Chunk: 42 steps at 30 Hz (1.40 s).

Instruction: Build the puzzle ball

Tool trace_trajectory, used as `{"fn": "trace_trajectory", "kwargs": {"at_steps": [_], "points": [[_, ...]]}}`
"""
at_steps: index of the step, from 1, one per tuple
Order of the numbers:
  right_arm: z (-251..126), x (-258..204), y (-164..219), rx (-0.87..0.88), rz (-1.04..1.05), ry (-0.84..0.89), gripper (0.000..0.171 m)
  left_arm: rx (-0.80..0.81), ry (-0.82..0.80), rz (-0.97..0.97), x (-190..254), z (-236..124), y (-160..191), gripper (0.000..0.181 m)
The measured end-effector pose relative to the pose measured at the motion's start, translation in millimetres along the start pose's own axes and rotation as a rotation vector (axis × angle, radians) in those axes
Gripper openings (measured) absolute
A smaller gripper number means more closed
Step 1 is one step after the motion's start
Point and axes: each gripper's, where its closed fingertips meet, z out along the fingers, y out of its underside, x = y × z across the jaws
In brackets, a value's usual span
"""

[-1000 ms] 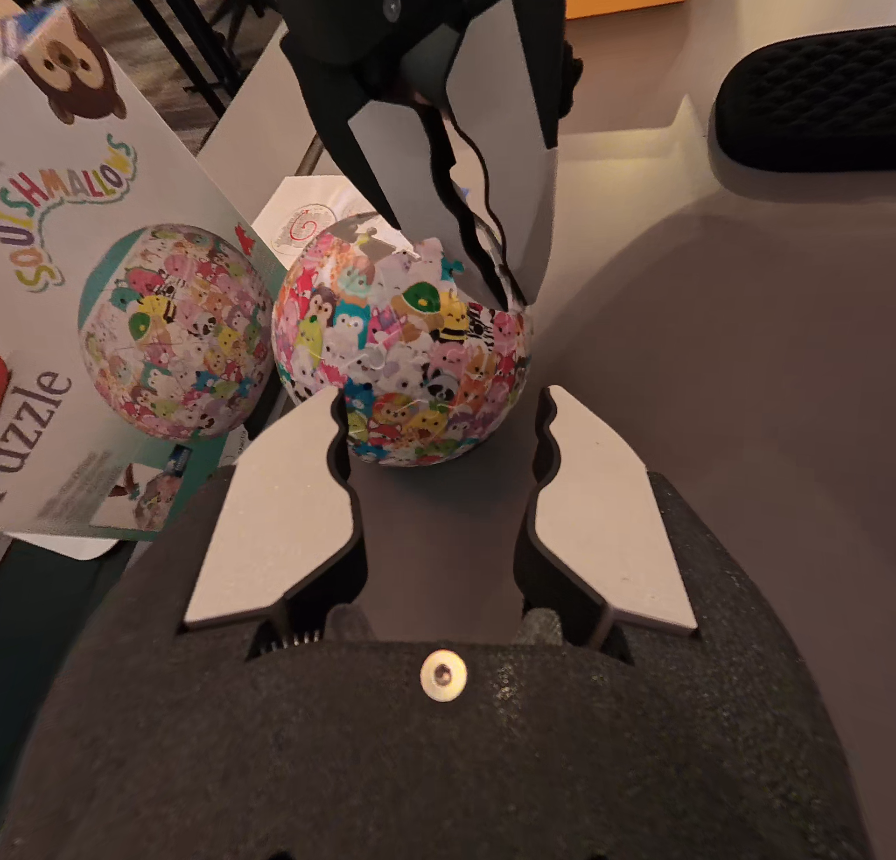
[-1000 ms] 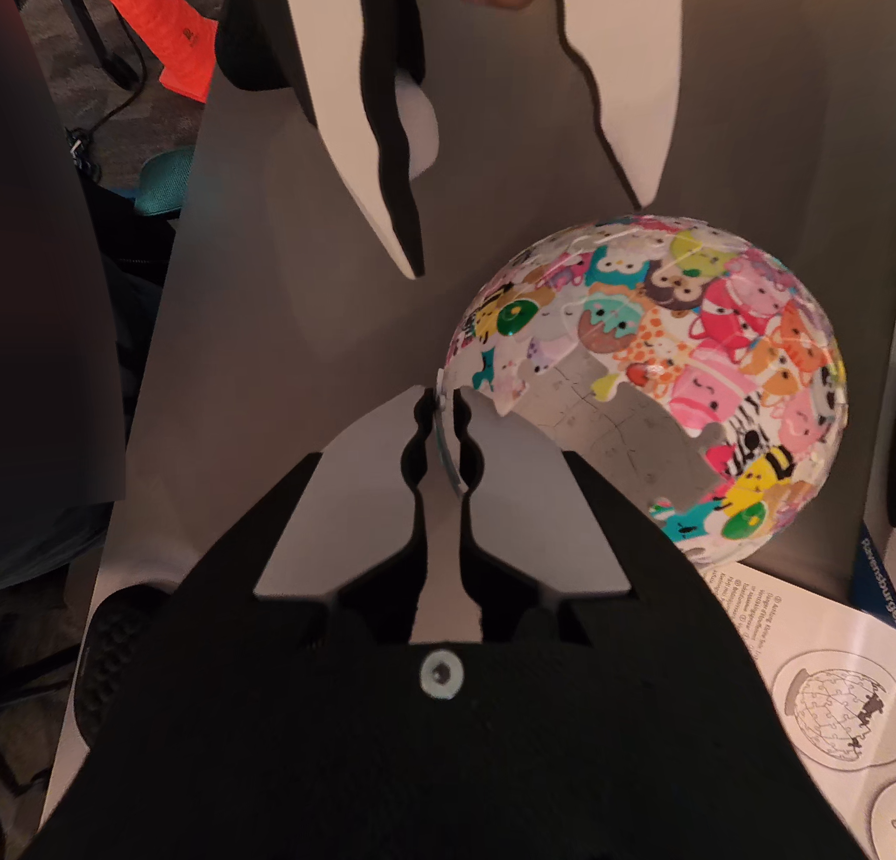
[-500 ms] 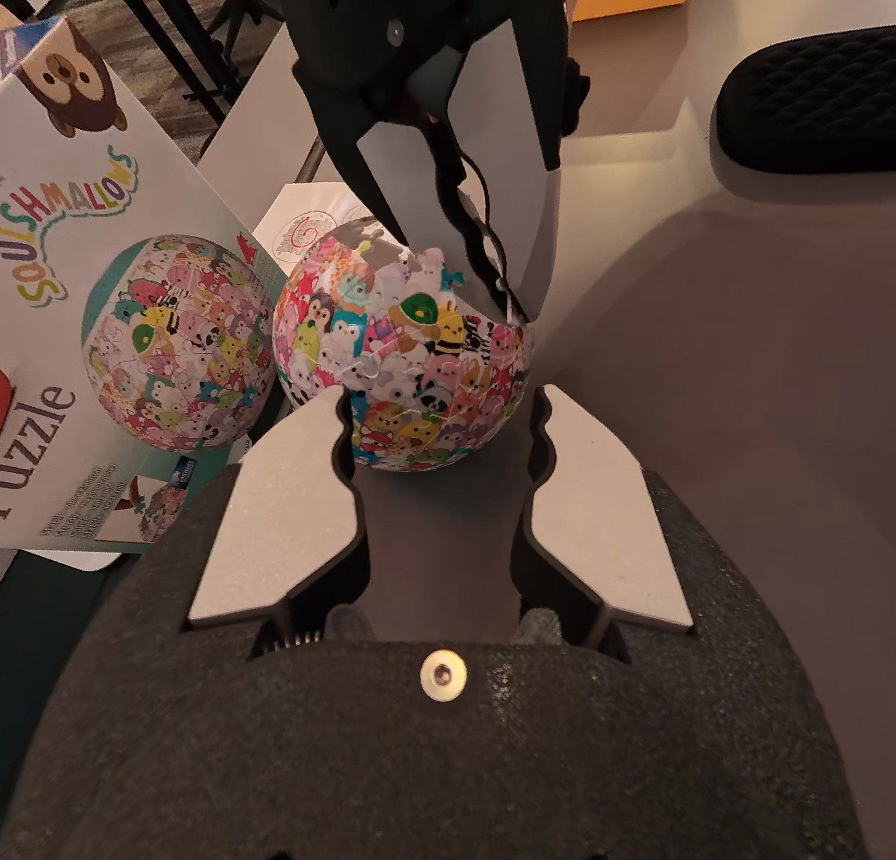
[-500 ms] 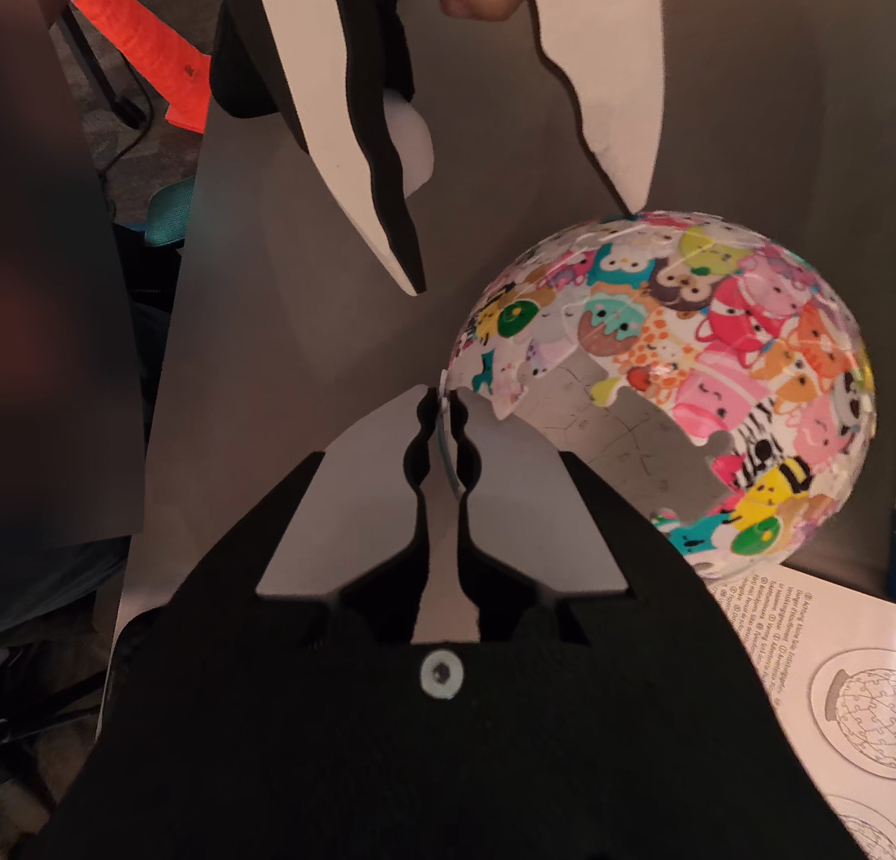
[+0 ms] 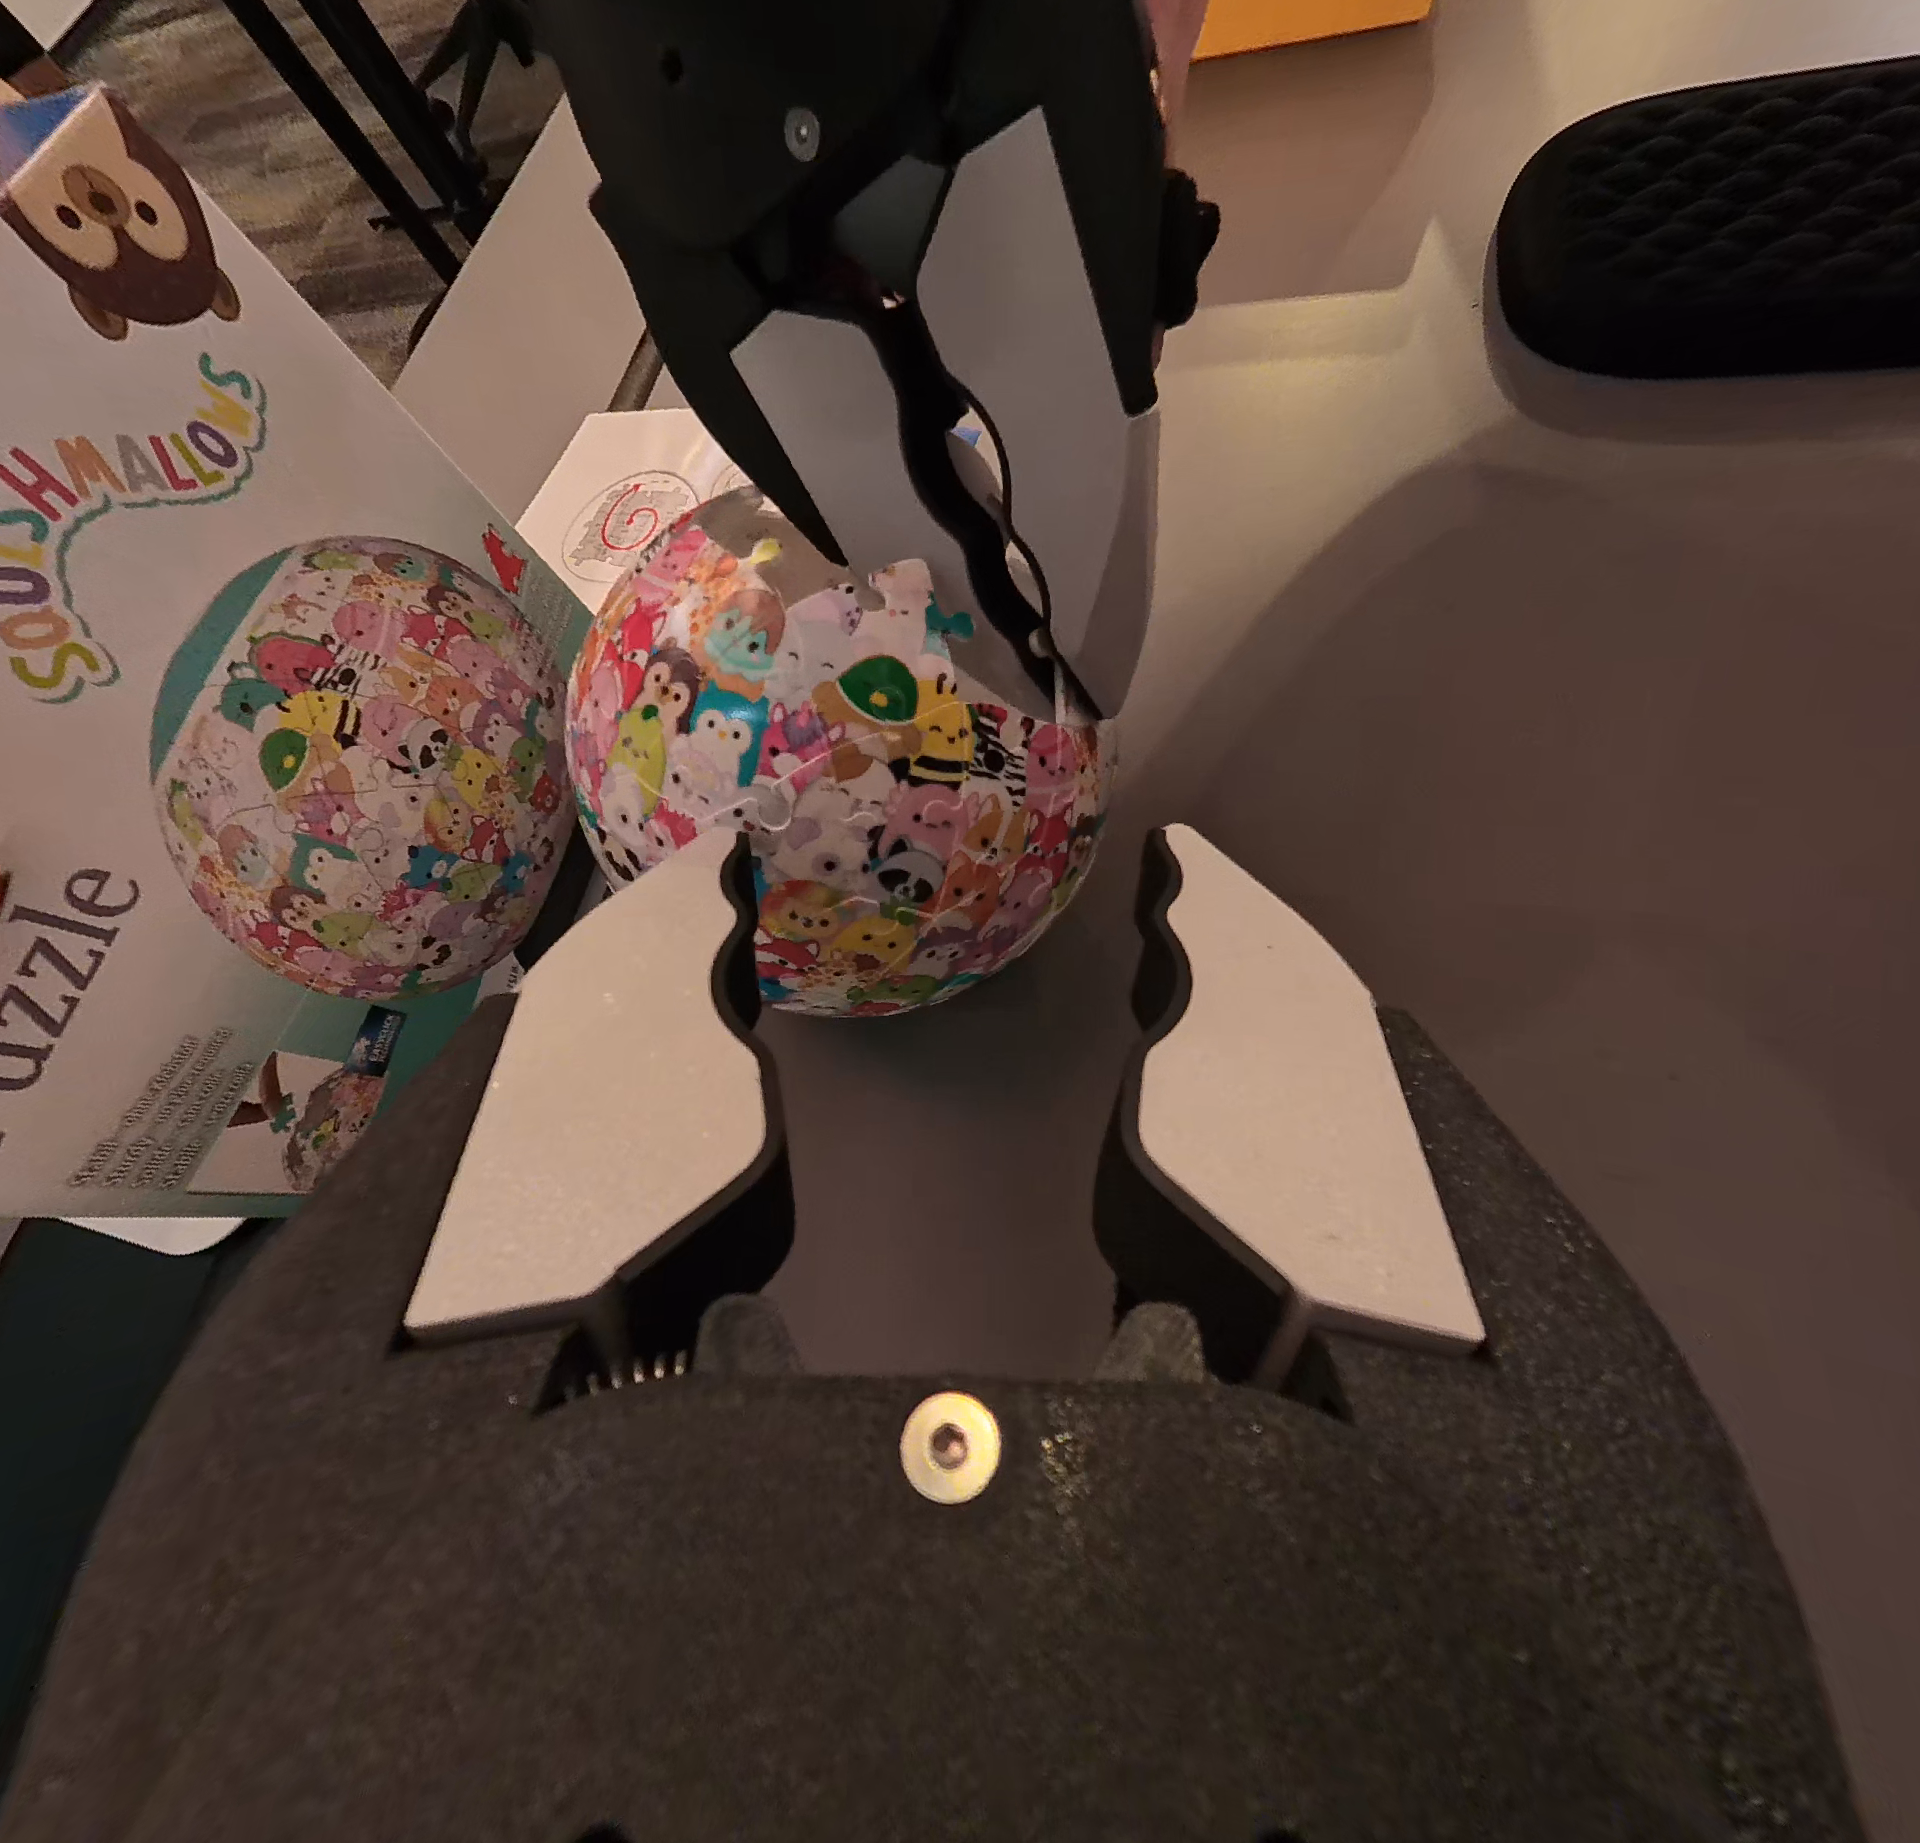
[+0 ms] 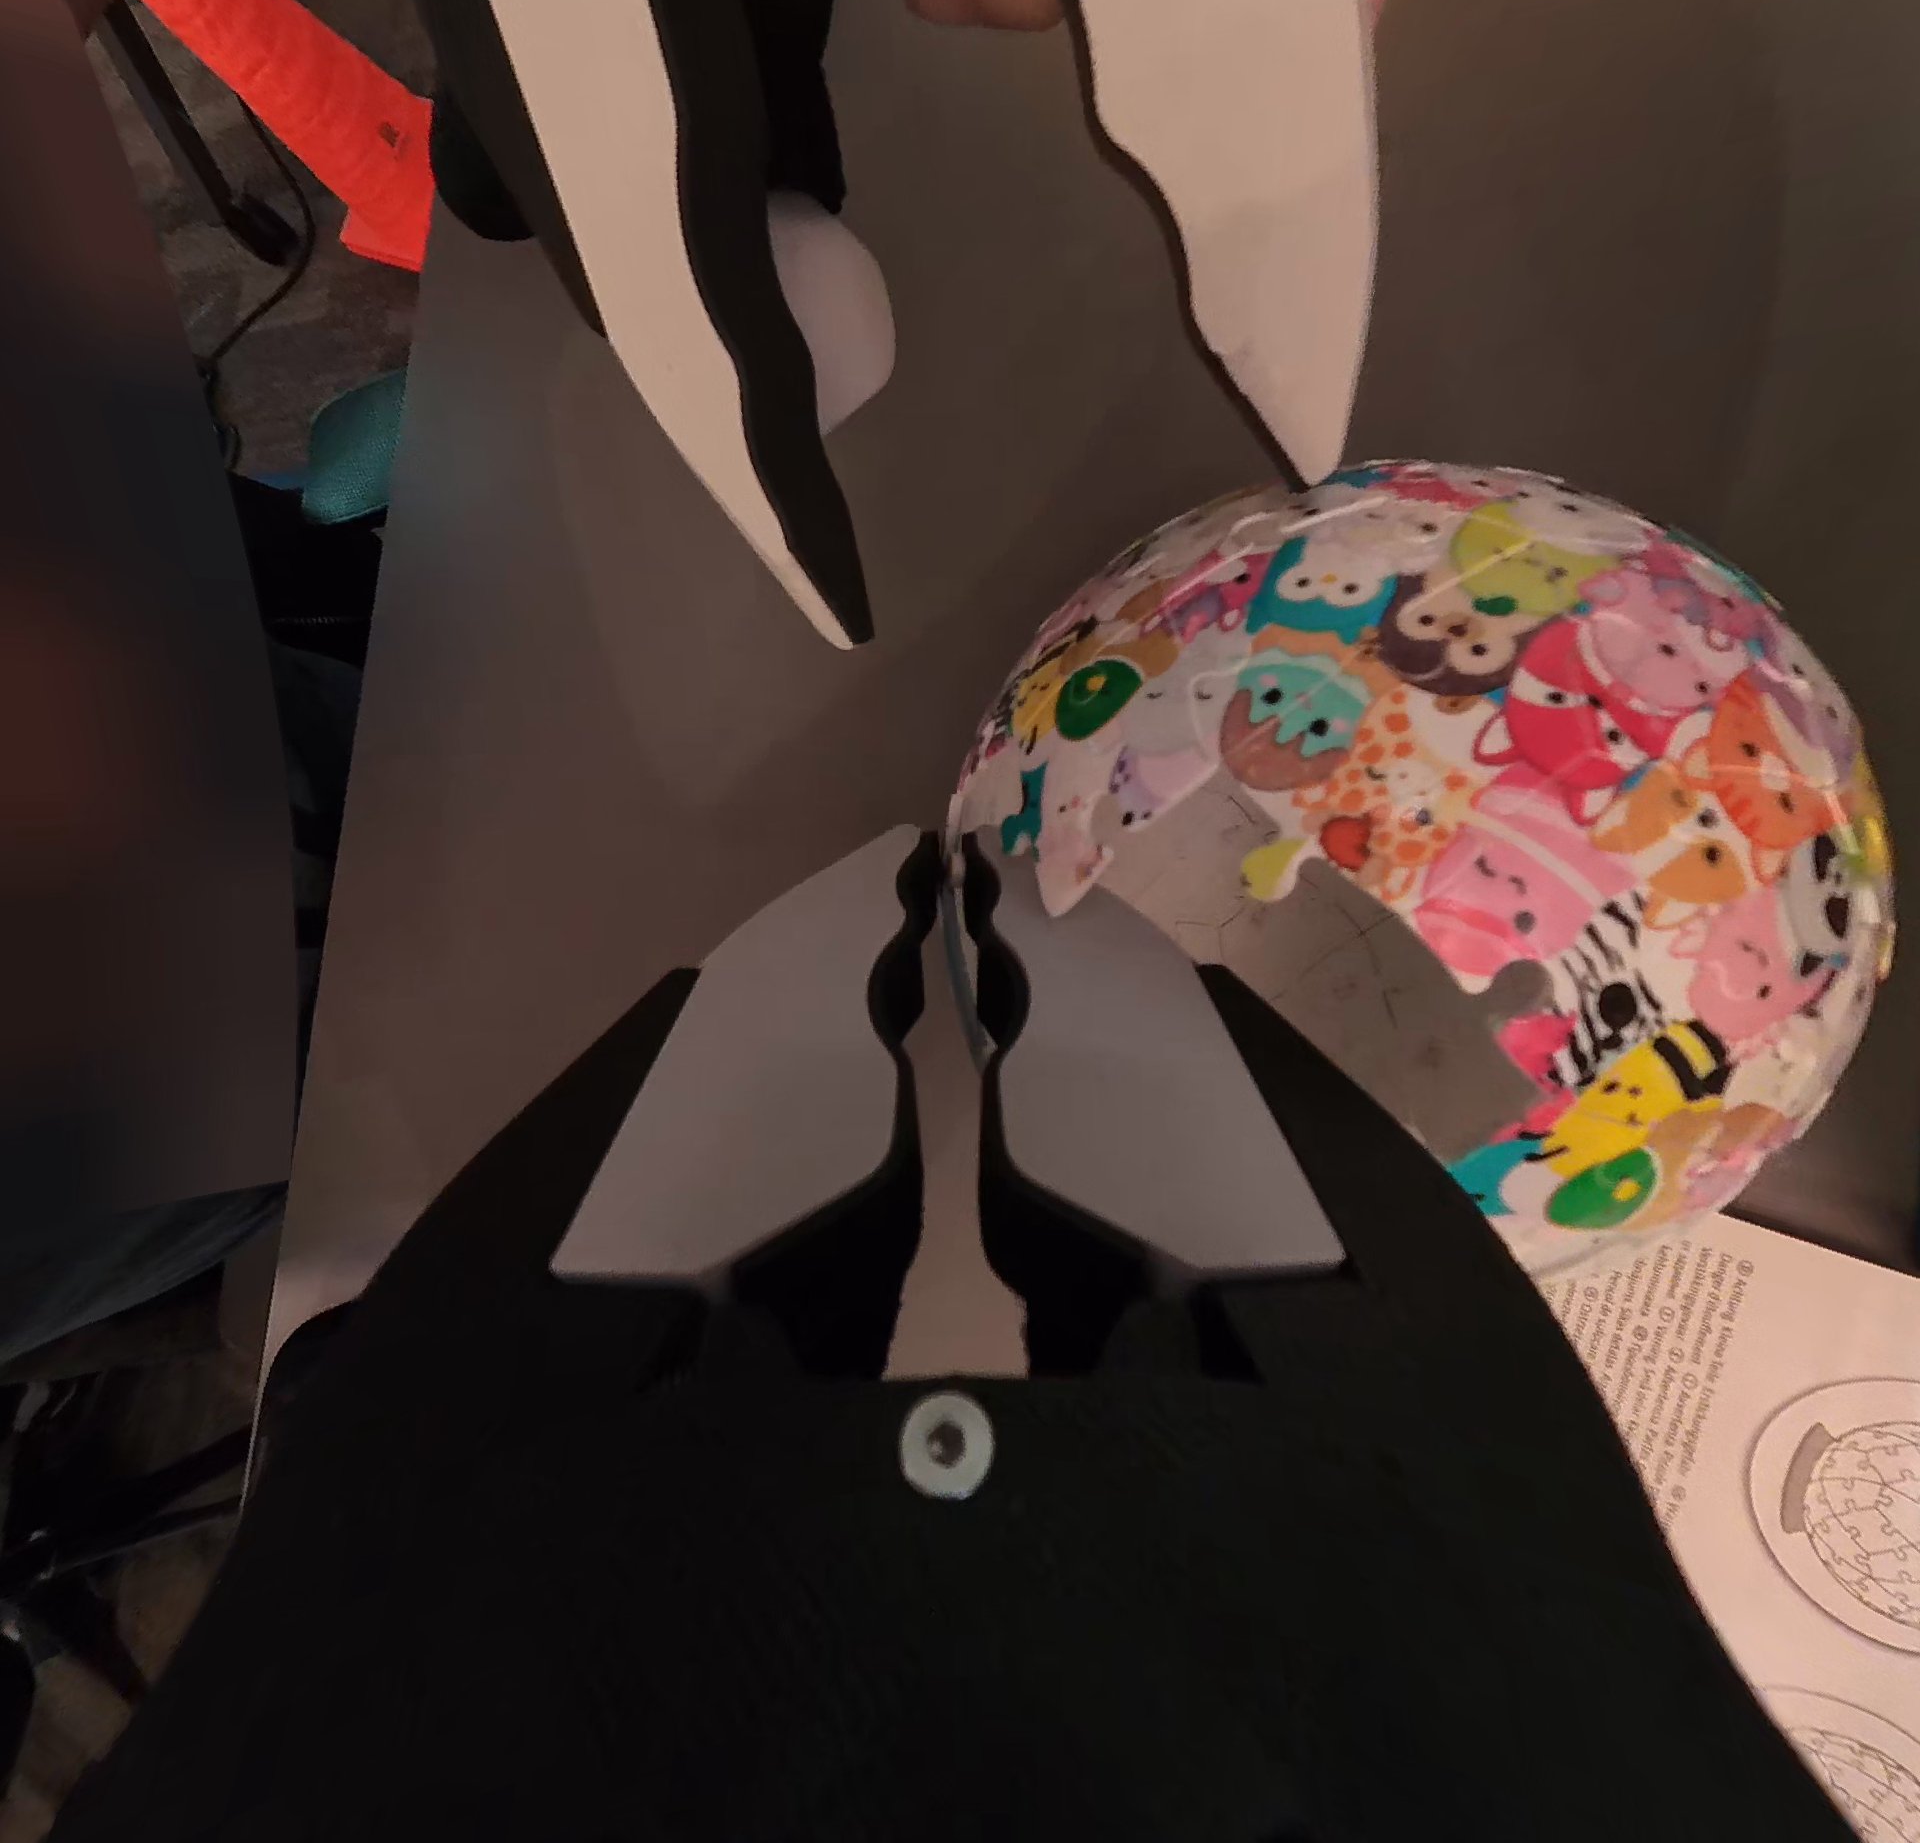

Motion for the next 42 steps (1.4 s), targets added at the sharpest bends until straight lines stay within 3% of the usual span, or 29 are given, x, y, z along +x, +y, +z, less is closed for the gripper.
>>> {"fn": "trace_trajectory", "kwargs": {"at_steps": [12, 16, 18, 20, 25, 27, 32, 36, 39, 42], "points": [[1.0, 0.3, -4.0, 0.04, 0.084, -0.019, 0.004, -0.001, 0.002, 0.003, 0.1, 0.0, -0.2, 0.07], [0.5, -0.2, -2.6, 0.025, 0.018, 0.007, 0.005, -0.002, -0.001, 0.003, -0.2, -1.0, -0.5, 0.071], [-0.1, -1.5, -2.9, 0.026, -0.003, 0.017, 0.02, 0.002, -0.007, 0.004, -0.9, -2.6, -1.5, 0.071], [-2.9, 3.8, 0.5, 0.007, -0.037, 0.082, 0.023, 0.011, -0.016, 0.003, -1.7, -5.8, -3.4, 0.071], [-17.4, -7.2, 0.6, 0.051, -0.232, 0.191, 0.025, 0.037, -0.051, -0.003, -2.7, -19.7, -8.3, 0.071], [-31.4, -8.7, -3.8, 0.122, -0.305, 0.307, 0.027, 0.058, -0.081, -0.004, -1.6, -28.4, -10.5, 0.072], [-79.3, -33.8, -4.7, 0.49, -0.374, 0.504, 0.035, 0.085, -0.184, -0.047, 4.8, -46.1, -1.2, 0.075], [-91.1, -28.1, 30.5, 0.73, -0.3, 0.521, 0.048, 0.066, -0.208, -0.137, 14.6, -46.7, 22.2, 0.08], [-78.7, -20.8, 61.3, 0.743, -0.197, 0.466, 0.05, 0.001, -0.251, -0.202, 36.8, -59.9, 40.4, 0.081], [-86.1, -59.5, 59.1, 0.887, -0.232, 0.395, 0.046, -0.119, -0.387, -0.213, 67.4, -94.0, 63.1, 0.069]]}}
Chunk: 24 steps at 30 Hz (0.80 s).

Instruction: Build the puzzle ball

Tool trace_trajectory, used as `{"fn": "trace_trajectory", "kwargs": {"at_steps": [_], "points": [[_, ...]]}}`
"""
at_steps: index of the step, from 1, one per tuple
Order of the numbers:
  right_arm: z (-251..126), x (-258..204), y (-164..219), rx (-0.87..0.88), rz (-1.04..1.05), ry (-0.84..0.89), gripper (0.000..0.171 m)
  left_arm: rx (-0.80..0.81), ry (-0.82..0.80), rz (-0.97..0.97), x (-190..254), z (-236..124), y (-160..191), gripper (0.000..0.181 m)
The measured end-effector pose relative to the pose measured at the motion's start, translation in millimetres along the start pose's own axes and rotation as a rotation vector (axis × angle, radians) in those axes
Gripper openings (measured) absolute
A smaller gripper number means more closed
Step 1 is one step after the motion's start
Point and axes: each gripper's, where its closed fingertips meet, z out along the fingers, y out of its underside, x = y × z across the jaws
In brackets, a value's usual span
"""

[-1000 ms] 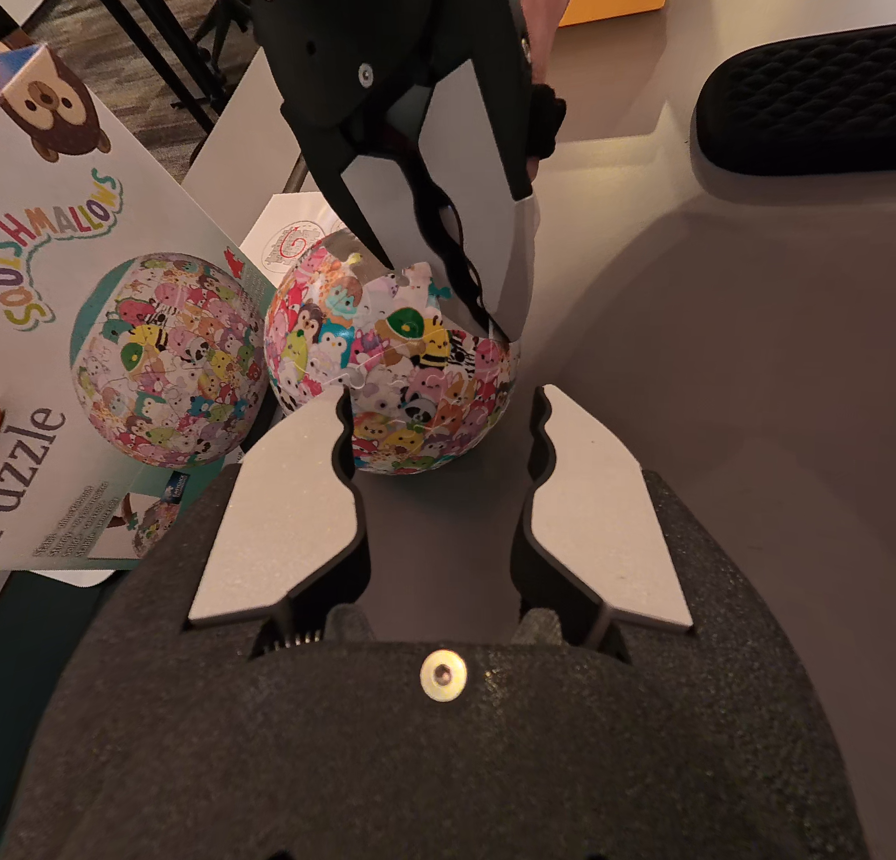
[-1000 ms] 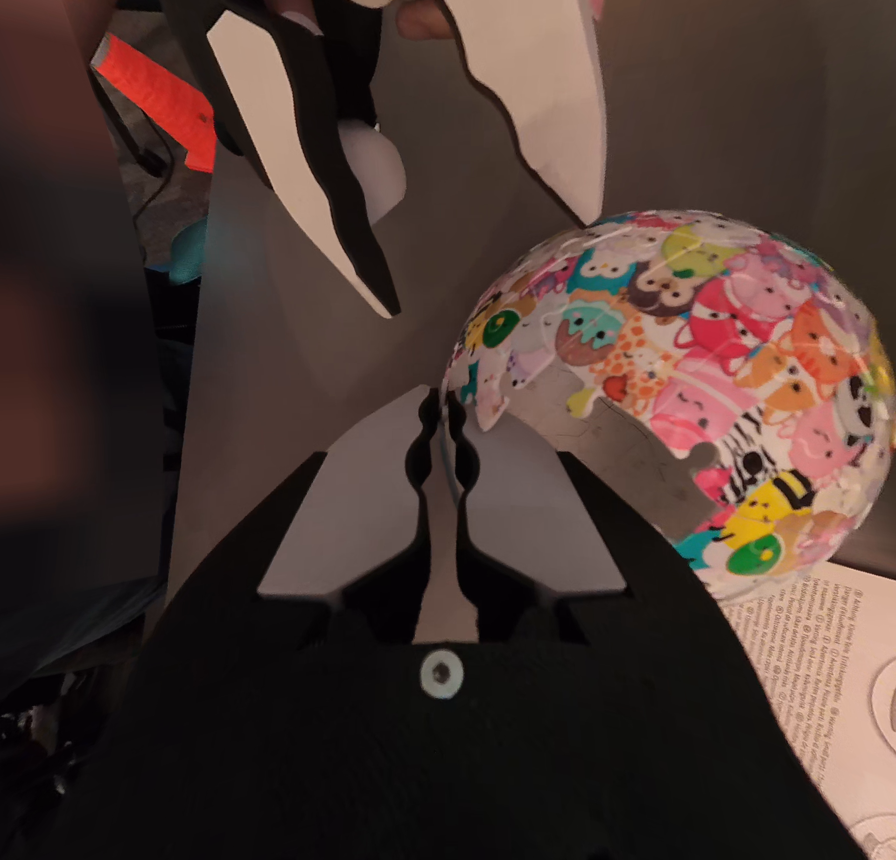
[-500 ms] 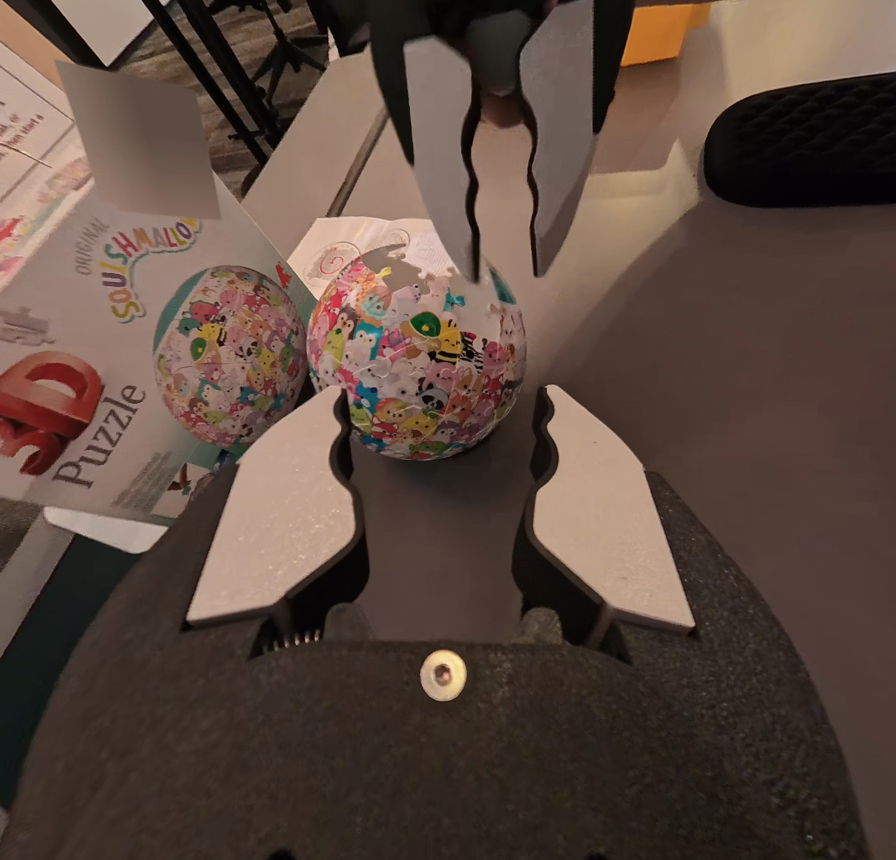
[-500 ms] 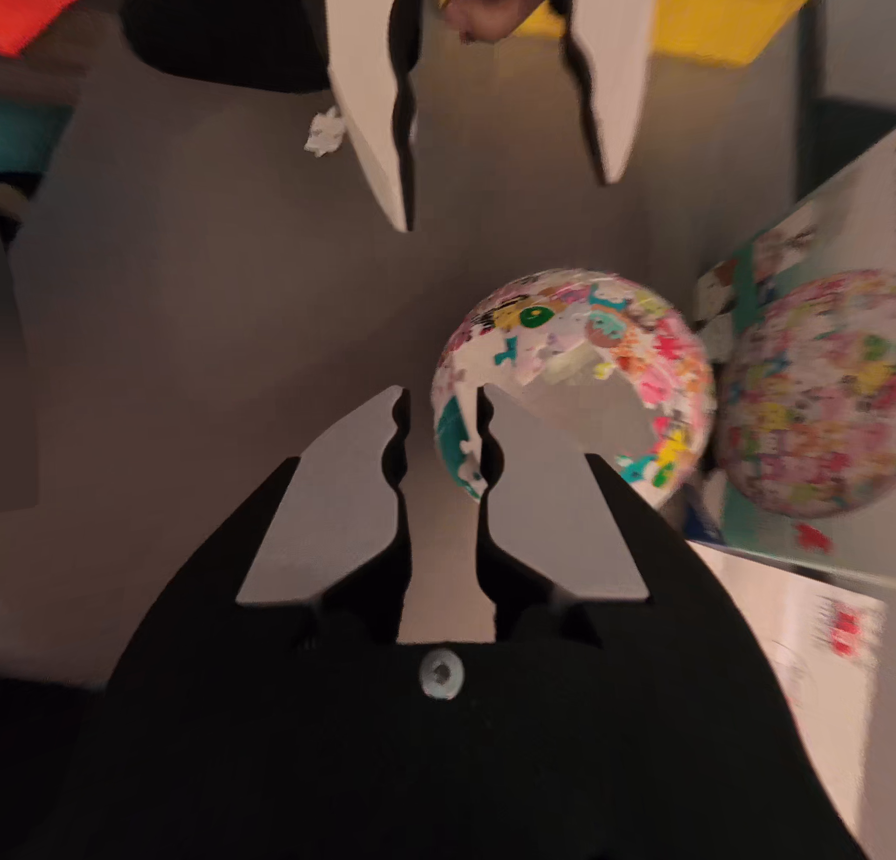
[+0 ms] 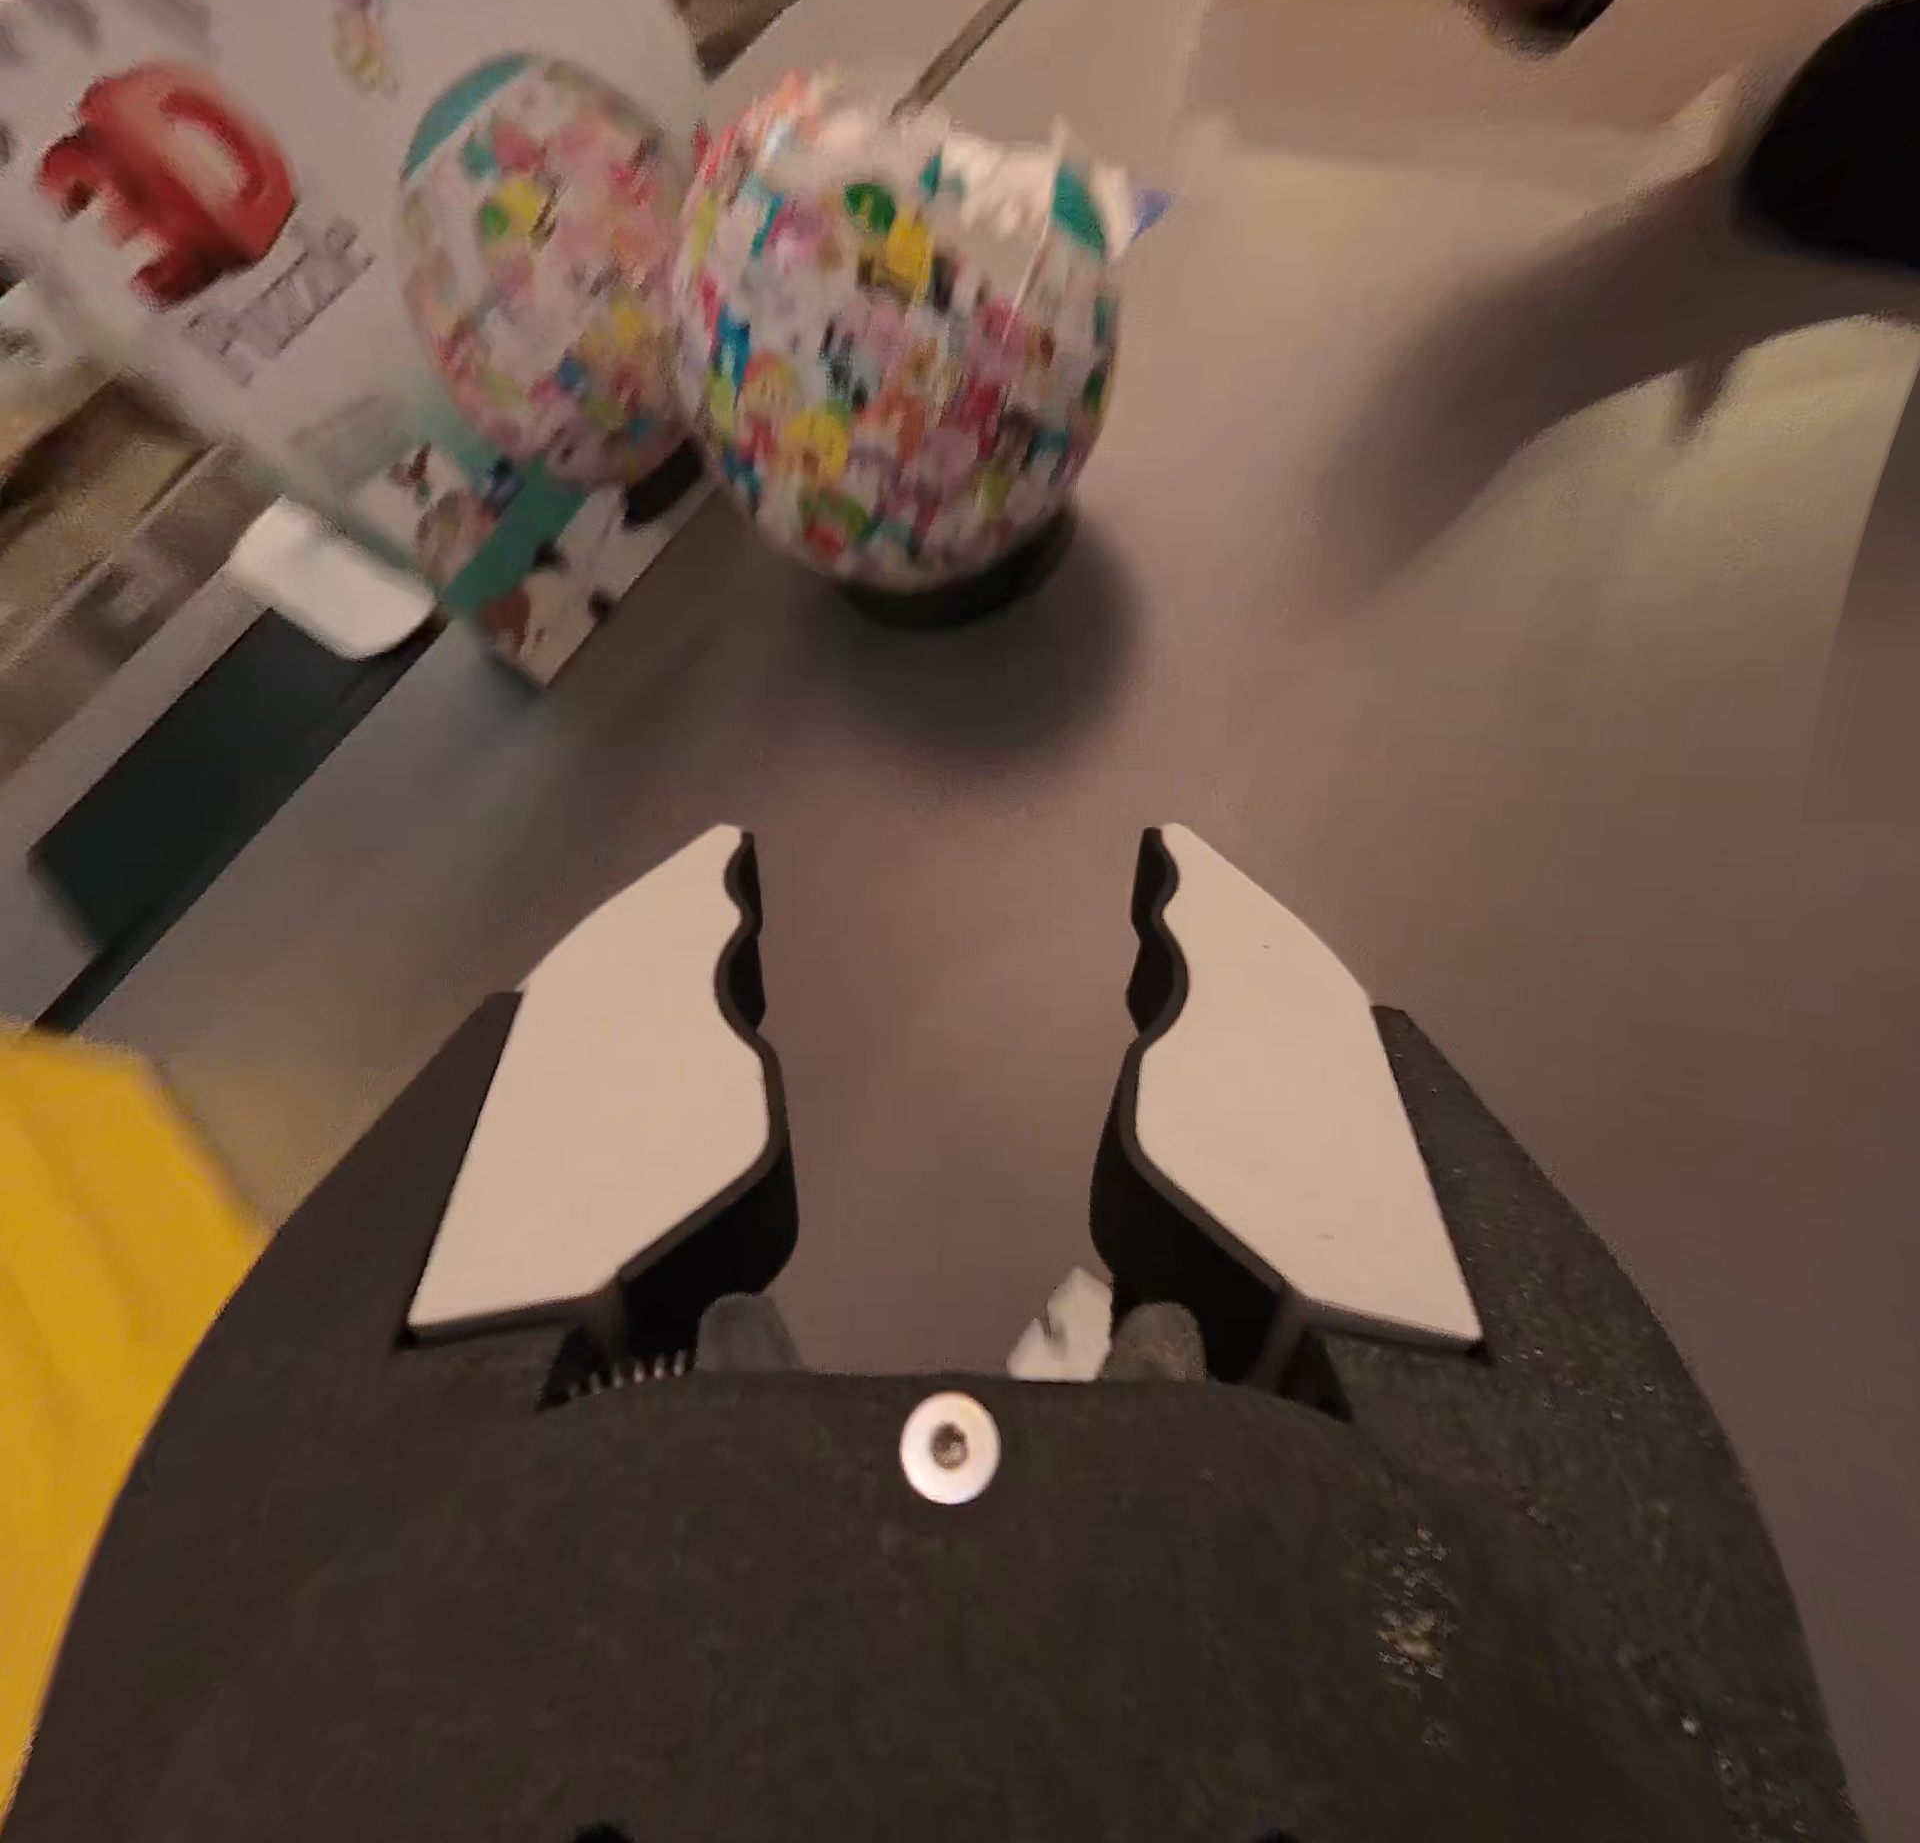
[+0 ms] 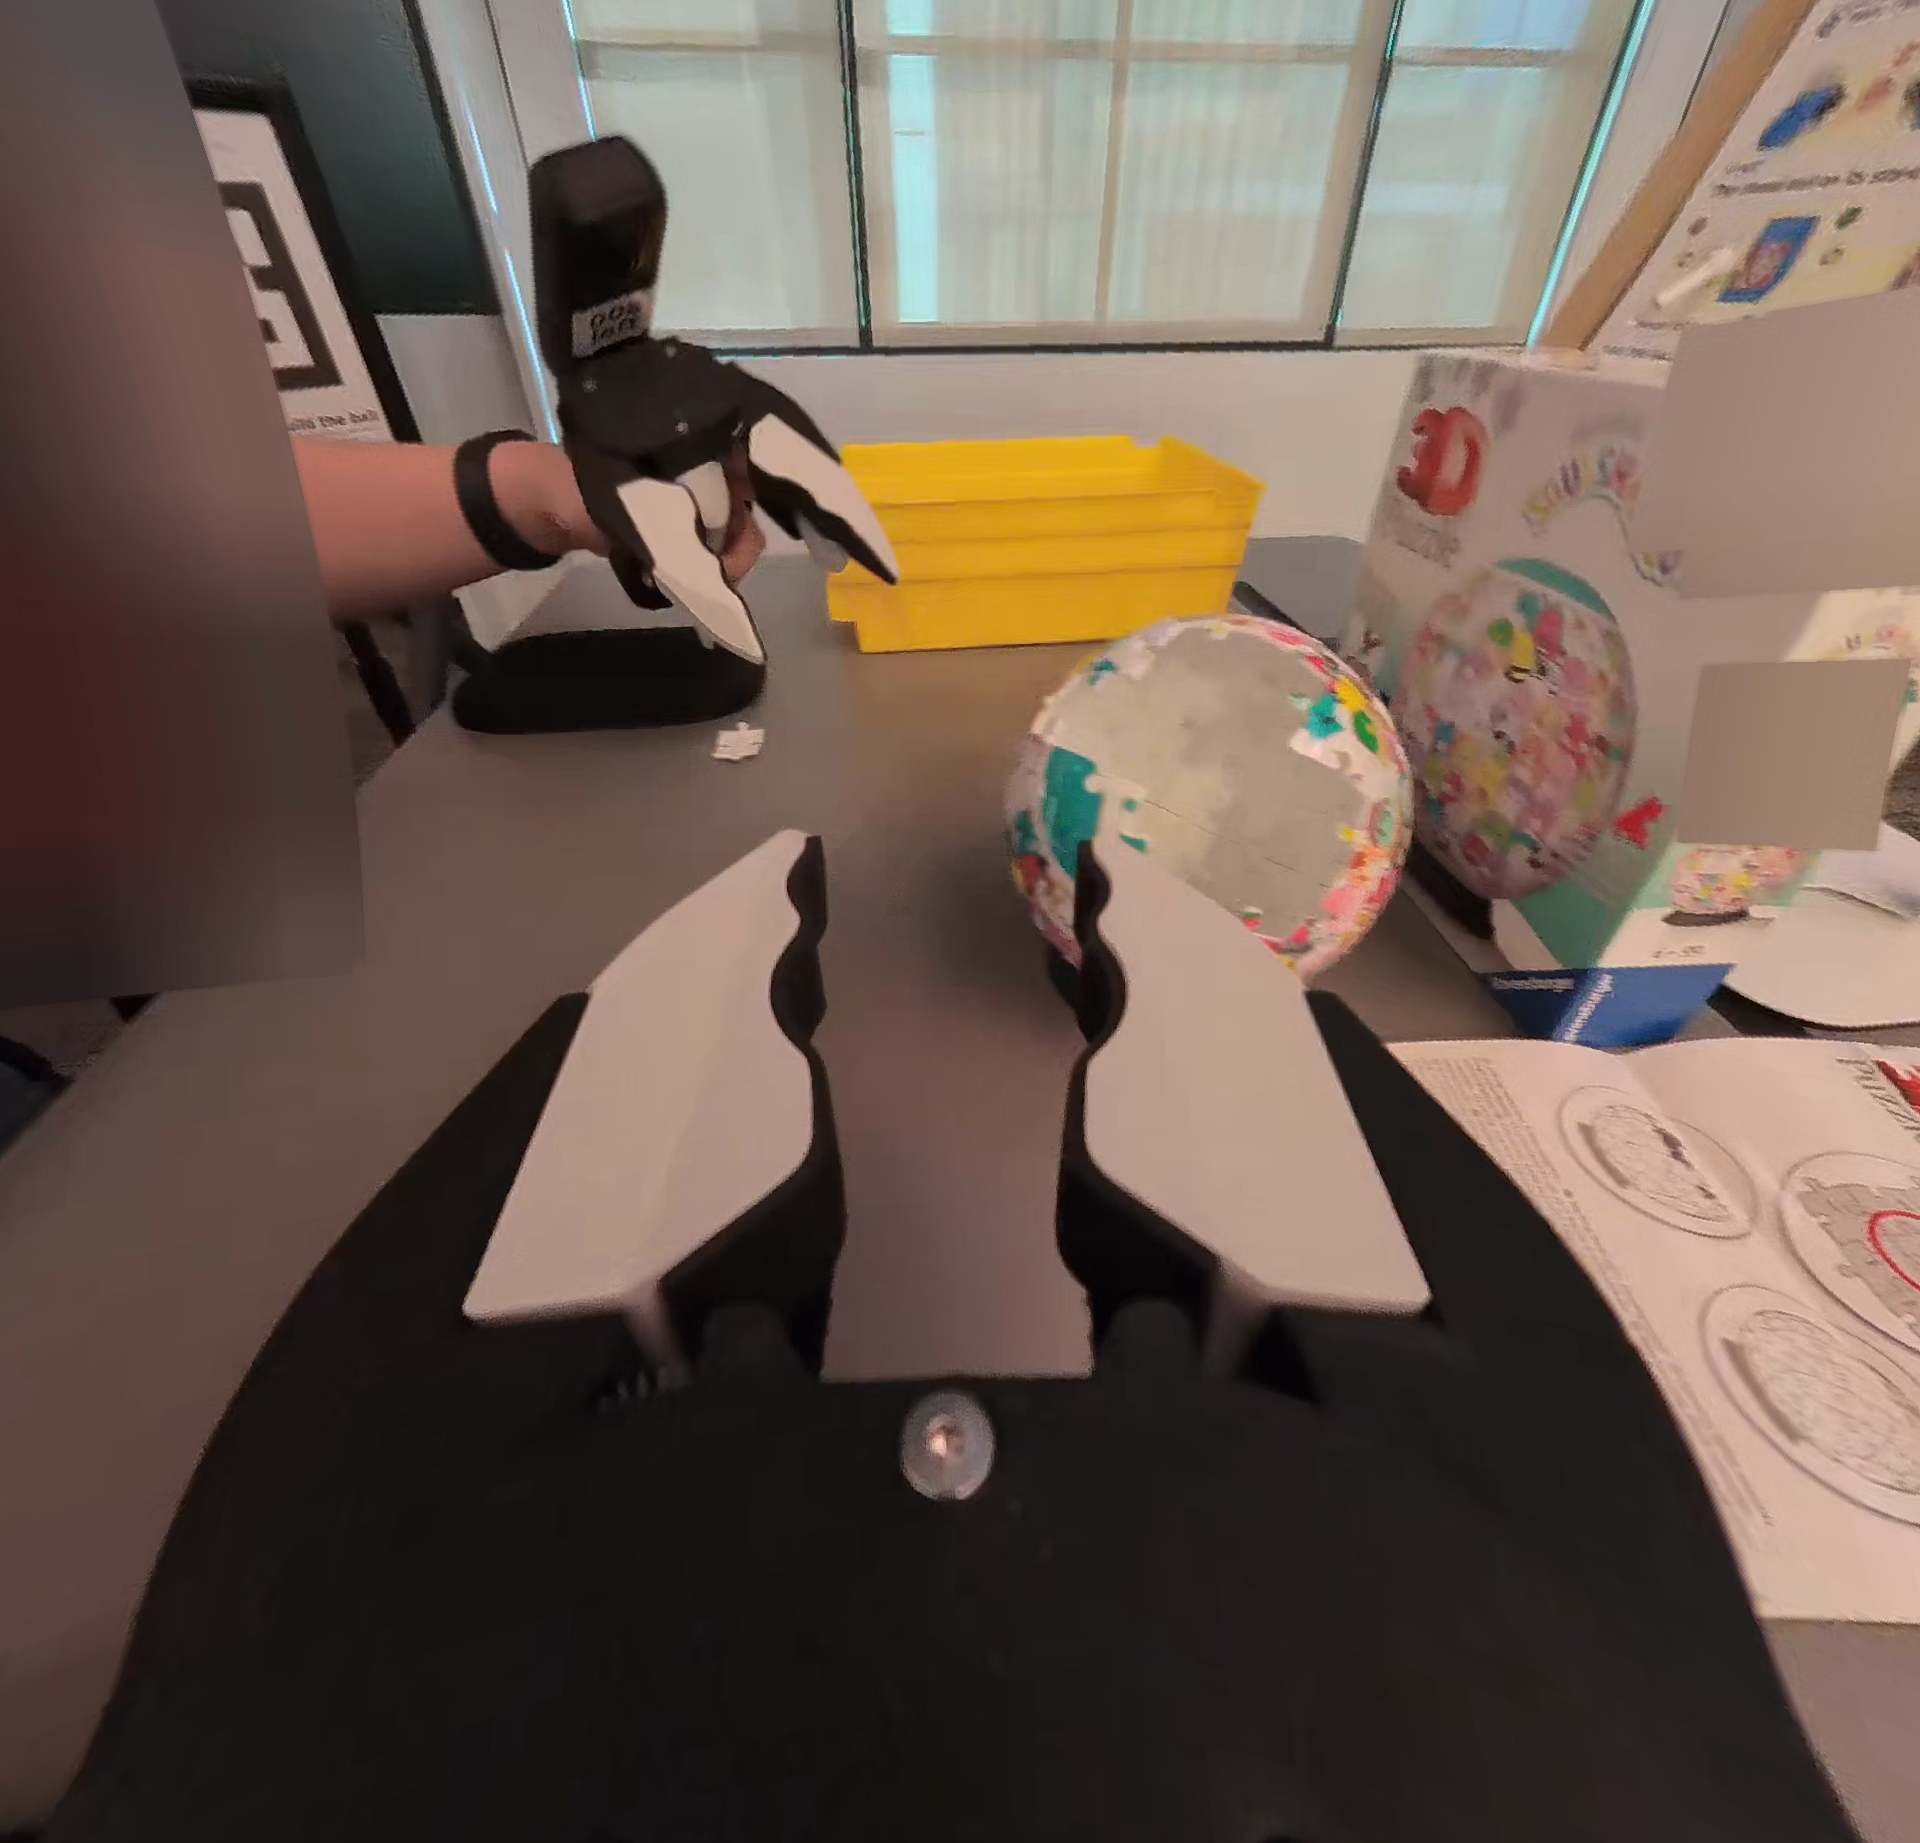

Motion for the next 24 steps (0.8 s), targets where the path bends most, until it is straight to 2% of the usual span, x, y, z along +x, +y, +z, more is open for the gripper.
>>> {"fn": "trace_trajectory", "kwargs": {"at_steps": [2, 4, 6, 7, 9, 11, 13, 17, 21, 24], "points": [[4.2, -12.1, 5.4, -0.084, -0.03, -0.008, 0.046, -0.058, -0.06, -0.024, 15.1, -24.9, 18.3, 0.069], [15.1, -12.1, 22.7, -0.223, -0.147, -0.029, 0.045, -0.049, -0.076, -0.064, 34.1, -41.4, 22.3, 0.068], [25.3, 9.2, 32.2, -0.318, -0.253, -0.004, 0.04, -0.039, -0.076, -0.085, 52.7, -52.9, 20.7, 0.068], [30.9, 15.5, 26.0, -0.297, -0.244, -0.039, 0.039, -0.048, -0.075, -0.087, 61.3, -58.3, 20.3, 0.069], [36.2, 18.9, 18.4, -0.314, -0.168, -0.198, 0.025, -0.07, -0.079, -0.076, 76.8, -70.1, 19.7, 0.071], [39.3, 22.4, 15.4, -0.341, -0.196, -0.308, 0.025, -0.088, -0.081, -0.066, 89.3, -81.8, 18.7, 0.071], [45.6, 32.3, 15.9, -0.376, -0.226, -0.332, 0.035, -0.094, -0.074, -0.079, 98.2, -91.1, 16.2, 0.07], [58.2, 43.4, 33.8, -0.489, -0.173, -0.413, 0.048, -0.111, -0.086, -0.076, 102.2, -100.3, 10.1, 0.07], [65.6, 40.7, 48.8, -0.576, -0.144, -0.537, 0.043, -0.124, -0.077, -0.059, 103.9, -96.1, 3.8, 0.07], [68.7, 33.3, 48.3, -0.595, -0.112, -0.651, 0.024, -0.134, -0.052, -0.04, 107.6, -86.9, 0.8, 0.07]]}}
